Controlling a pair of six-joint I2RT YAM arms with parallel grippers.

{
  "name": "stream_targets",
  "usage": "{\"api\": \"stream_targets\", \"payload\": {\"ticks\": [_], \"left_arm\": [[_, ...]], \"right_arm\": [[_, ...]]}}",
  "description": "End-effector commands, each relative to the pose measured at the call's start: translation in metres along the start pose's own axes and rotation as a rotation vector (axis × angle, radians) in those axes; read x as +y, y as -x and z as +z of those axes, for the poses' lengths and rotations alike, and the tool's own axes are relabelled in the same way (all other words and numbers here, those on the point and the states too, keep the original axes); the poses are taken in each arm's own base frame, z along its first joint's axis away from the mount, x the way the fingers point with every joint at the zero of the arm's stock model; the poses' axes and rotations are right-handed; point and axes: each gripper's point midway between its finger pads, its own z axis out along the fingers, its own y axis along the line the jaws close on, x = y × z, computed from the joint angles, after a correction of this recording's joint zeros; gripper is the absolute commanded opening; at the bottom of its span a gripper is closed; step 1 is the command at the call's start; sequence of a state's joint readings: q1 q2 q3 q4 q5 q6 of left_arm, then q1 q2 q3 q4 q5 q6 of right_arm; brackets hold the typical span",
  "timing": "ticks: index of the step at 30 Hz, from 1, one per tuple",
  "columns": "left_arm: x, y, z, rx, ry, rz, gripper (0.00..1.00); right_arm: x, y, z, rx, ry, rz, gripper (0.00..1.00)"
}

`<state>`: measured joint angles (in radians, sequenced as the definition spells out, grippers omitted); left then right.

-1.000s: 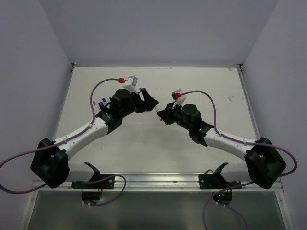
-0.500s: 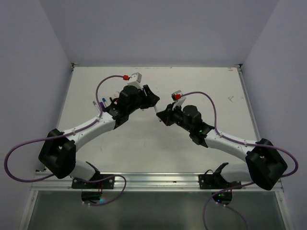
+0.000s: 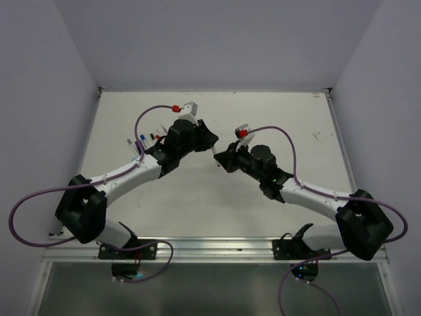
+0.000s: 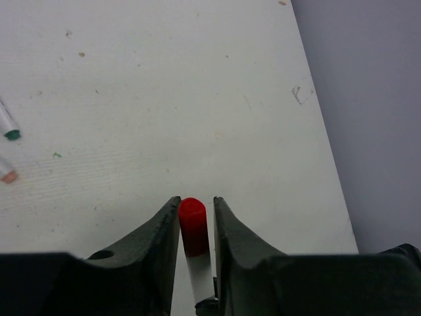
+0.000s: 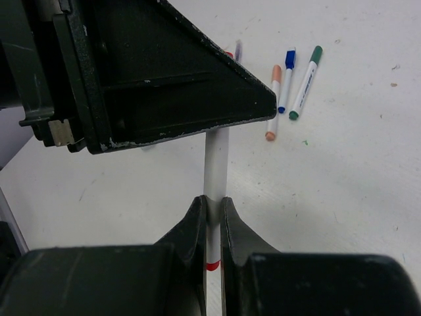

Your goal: Open the pen caps

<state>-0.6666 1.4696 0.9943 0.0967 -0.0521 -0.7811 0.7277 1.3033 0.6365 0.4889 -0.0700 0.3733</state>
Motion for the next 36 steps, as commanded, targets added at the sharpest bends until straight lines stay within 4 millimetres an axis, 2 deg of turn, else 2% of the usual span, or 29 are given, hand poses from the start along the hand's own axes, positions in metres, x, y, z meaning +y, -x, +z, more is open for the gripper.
{"api": "stream_targets", "payload": {"ticks": [1,4,8,11,12,14,15,16,19,20,23,24,25,27,31,34,35,36], "left_arm": [[-0.009,0.033,-0.005,-0.111,0.001,0.012,0.34],[-0.015,0.038,-0.006,-0.128,-0.018,0.012,0.41],[-0.016,0.036,-0.003,-0.117,-0.027,0.012,0.39],[-0.014,0.033,-0.001,-0.113,-0.022,0.010,0.29],[-0.013,0.033,-0.001,-0.115,-0.019,0.009,0.21],[-0.013,0.035,-0.002,-0.125,-0.020,0.008,0.16],[-0.013,0.035,-0.003,-0.127,-0.022,0.009,0.07],[-0.014,0.036,-0.003,-0.132,-0.024,0.009,0.03],[-0.016,0.035,-0.004,-0.128,-0.039,0.009,0.00],[-0.017,0.035,-0.005,-0.129,-0.046,0.008,0.00],[-0.018,0.027,-0.007,-0.109,-0.070,0.001,0.00],[-0.018,0.027,-0.008,-0.108,-0.076,-0.002,0.00],[-0.021,0.027,-0.010,-0.111,-0.089,-0.007,0.00],[-0.020,0.028,-0.013,-0.119,-0.092,-0.011,0.00],[-0.026,0.031,-0.018,-0.134,-0.121,-0.019,0.00],[-0.028,0.031,-0.018,-0.141,-0.138,-0.030,0.00],[-0.026,0.030,-0.017,-0.140,-0.137,-0.033,0.00],[-0.028,0.031,-0.017,-0.150,-0.144,-0.035,0.00]], "right_arm": [[0.003,0.015,0.000,-0.068,0.014,-0.028,0.00],[0.003,0.013,0.000,-0.064,0.016,-0.030,0.00],[0.003,0.013,0.001,-0.065,0.018,-0.027,0.00],[0.004,0.013,0.001,-0.064,0.022,-0.030,0.00],[0.004,0.013,0.001,-0.062,0.022,-0.028,0.00],[0.004,0.011,0.001,-0.058,0.024,-0.030,0.00],[0.003,0.010,0.001,-0.057,0.022,-0.025,0.00],[0.003,0.010,0.001,-0.056,0.020,-0.023,0.00],[0.006,0.016,0.003,-0.073,0.028,-0.014,0.22],[0.008,0.018,0.004,-0.076,0.031,-0.013,0.35],[0.009,0.025,0.009,-0.087,0.031,-0.007,0.46],[0.009,0.027,0.010,-0.088,0.028,-0.008,0.47],[0.011,0.033,0.013,-0.096,0.031,-0.007,0.47],[0.010,0.029,0.017,-0.078,0.029,-0.006,0.47],[0.016,0.034,0.024,-0.080,0.056,-0.002,0.40],[0.019,0.037,0.026,-0.075,0.067,-0.006,0.27],[0.019,0.034,0.026,-0.060,0.068,-0.006,0.14],[0.020,0.035,0.024,-0.059,0.071,-0.011,0.08]]}}
